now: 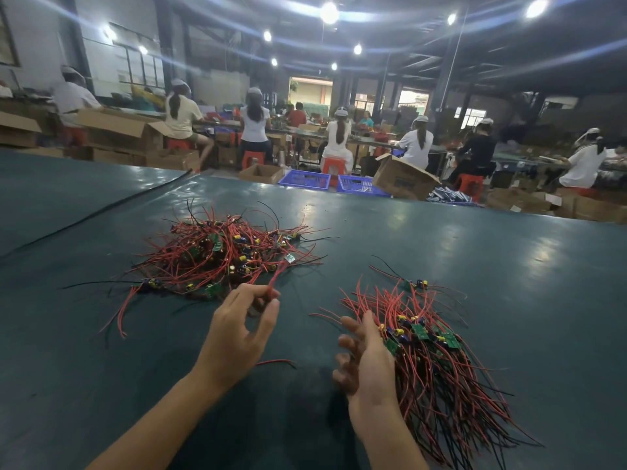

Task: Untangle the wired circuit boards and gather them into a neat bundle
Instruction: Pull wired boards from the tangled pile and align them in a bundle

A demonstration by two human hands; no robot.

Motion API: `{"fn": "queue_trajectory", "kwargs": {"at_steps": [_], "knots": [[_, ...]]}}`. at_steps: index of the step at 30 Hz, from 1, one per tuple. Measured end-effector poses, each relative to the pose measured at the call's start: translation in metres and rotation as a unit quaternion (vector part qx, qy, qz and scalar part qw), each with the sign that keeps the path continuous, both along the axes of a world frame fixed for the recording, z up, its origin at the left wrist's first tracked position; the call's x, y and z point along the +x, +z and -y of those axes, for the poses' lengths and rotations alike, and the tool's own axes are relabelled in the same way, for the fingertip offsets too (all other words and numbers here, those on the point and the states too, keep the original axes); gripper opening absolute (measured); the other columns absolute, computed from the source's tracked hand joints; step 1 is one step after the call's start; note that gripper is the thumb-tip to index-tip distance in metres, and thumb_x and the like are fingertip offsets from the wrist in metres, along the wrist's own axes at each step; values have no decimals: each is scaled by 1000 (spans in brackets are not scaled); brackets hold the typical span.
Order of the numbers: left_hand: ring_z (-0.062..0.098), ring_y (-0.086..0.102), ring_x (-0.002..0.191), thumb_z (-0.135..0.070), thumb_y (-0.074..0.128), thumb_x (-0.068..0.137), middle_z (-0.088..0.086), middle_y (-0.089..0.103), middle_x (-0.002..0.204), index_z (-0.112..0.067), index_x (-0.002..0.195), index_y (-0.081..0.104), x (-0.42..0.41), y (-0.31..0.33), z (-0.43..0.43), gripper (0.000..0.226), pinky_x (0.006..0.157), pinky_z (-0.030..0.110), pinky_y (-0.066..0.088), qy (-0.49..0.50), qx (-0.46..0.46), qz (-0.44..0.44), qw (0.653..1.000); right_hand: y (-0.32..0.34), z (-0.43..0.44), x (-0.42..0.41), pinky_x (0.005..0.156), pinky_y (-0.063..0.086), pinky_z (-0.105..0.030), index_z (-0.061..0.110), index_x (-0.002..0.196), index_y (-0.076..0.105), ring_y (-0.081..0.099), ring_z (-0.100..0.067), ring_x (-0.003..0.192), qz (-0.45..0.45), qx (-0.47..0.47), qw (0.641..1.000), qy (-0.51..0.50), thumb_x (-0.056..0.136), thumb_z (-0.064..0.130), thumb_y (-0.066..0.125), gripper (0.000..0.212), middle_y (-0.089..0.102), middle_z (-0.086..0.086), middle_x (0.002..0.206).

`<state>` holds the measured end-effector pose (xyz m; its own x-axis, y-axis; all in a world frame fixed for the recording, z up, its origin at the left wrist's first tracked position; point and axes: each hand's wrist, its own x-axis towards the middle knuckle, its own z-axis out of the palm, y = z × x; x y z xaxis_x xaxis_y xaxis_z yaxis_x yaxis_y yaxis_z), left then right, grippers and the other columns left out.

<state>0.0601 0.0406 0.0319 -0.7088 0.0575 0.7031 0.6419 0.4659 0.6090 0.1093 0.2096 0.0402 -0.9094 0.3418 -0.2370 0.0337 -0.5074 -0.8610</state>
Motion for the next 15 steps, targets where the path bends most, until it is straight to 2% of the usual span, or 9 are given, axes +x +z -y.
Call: {"fn": "queue_trajectory", "kwargs": {"at_steps": [3, 5, 6, 8, 10, 12, 15], "knots": [[11, 67, 89, -27, 59, 93, -6, 72, 95, -17, 99, 64, 14, 8, -20, 13, 77, 19, 50, -107, 123, 40, 986, -1, 8, 2, 40, 29, -19, 11, 87, 76, 41, -8, 44, -1, 74, 996, 55, 93, 47, 55, 41, 58, 5, 58], [14, 69, 94, -23, 59, 93, -1, 74, 102, -12, 99, 63, 20, 10, -29, 13, 76, 18, 52, -166, 208, 103, 958, 0, 12, 4, 41, 33, -18, 13, 79, 78, 43, -7, 44, -11, 114, 990, 78, 92, 44, 59, 39, 60, 6, 57], [16, 69, 96, -25, 58, 90, 2, 74, 104, -12, 98, 61, 22, 11, -32, 16, 74, 19, 53, -195, 262, 150, 933, 0, 13, 5, 41, 33, -18, 14, 78, 79, 43, -6, 43, -20, 130, 988, 83, 91, 42, 60, 36, 60, 7, 57], [20, 70, 95, -27, 56, 84, 7, 73, 108, -14, 96, 56, 23, 14, -36, 18, 70, 22, 55, -253, 371, 256, 856, 1, 15, 6, 40, 34, -19, 20, 75, 79, 41, -4, 42, -39, 155, 984, 79, 91, 38, 61, 30, 58, 9, 54], [19, 71, 91, -27, 55, 82, 9, 73, 110, -16, 93, 52, 23, 15, -37, 15, 67, 23, 55, -277, 437, 321, 793, 1, 16, 7, 44, 36, -21, 29, 73, 78, 41, -3, 44, -62, 179, 980, 59, 91, 35, 62, 25, 57, 9, 53], [19, 72, 92, -26, 55, 83, 10, 72, 110, -17, 92, 50, 22, 15, -38, 14, 66, 23, 55, -277, 446, 347, 777, 0, 16, 6, 49, 34, -21, 30, 73, 77, 38, -3, 47, -92, 184, 978, 27, 91, 31, 63, 23, 52, 10, 51], [20, 72, 91, -25, 58, 81, 11, 73, 107, -14, 90, 54, 21, 13, -38, 15, 64, 23, 56, -258, 419, 355, 795, -3, 13, 5, 49, 31, -22, 29, 74, 77, 35, -5, 48, -111, 173, 978, -16, 91, 26, 64, 21, 48, 12, 48]]}}
